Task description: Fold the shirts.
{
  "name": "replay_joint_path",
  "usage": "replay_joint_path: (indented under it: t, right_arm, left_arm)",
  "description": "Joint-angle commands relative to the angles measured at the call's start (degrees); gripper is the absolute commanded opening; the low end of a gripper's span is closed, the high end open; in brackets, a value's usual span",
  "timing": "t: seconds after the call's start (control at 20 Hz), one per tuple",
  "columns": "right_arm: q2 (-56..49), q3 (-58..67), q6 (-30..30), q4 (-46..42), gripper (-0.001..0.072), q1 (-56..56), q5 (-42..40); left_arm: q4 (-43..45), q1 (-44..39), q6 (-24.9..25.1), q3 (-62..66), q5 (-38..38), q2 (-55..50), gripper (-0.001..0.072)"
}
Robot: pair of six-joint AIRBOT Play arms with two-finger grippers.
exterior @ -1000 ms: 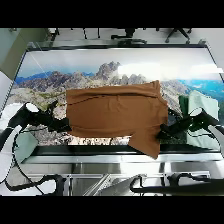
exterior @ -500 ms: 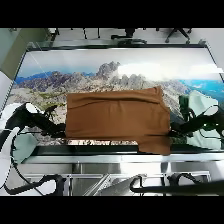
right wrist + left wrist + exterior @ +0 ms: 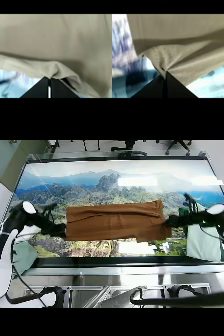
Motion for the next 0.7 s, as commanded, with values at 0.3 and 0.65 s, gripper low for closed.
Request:
replay_joint_path:
  t: [0.3, 0.65]
  right_arm:
    - [-28.9, 27.6, -2.9, 4.4, 0.0018, 4.4, -9.1]
    - [-27.9, 28.2, -3.9, -6.7, 0.0608, 3.4, -10.1]
  left_arm:
    - [-1.3, -0.6, -1.6, 31.6, 3.5, -23.6, 0.0015]
    - [-1.4, -2.0, -2.6, 46.8, -3.4, -35.4, 0.0169]
